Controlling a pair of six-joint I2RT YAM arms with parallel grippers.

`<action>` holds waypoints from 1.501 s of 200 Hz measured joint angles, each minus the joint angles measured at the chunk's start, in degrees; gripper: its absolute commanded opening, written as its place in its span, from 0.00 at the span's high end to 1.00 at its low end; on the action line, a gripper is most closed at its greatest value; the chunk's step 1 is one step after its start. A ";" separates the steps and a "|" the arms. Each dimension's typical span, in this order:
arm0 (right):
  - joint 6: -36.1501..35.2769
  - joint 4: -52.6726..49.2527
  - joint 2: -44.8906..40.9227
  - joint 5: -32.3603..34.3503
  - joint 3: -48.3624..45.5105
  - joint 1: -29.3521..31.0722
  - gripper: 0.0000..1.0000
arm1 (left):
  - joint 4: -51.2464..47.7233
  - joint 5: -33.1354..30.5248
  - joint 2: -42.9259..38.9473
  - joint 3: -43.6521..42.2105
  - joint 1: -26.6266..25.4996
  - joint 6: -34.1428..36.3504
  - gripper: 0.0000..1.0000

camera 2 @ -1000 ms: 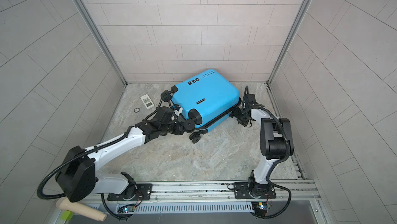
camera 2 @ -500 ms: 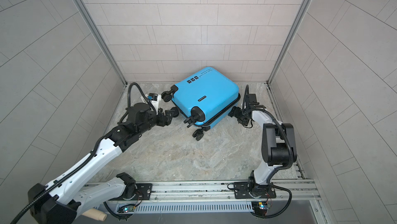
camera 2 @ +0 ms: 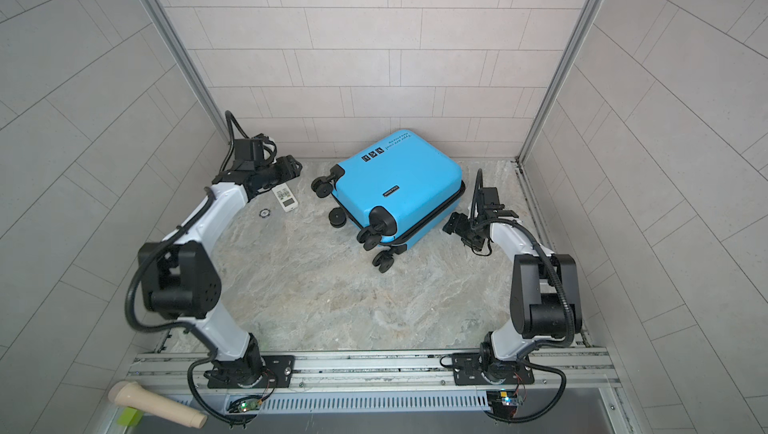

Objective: Pack the luggage
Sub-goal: 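Grip the closed suitcase's sides with both grippers and rotate it upright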

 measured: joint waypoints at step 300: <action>-0.92 -14.62 35.52 8.31 42.82 2.99 0.18 | 18.36 4.59 -5.88 -33.75 -14.80 0.20 0.42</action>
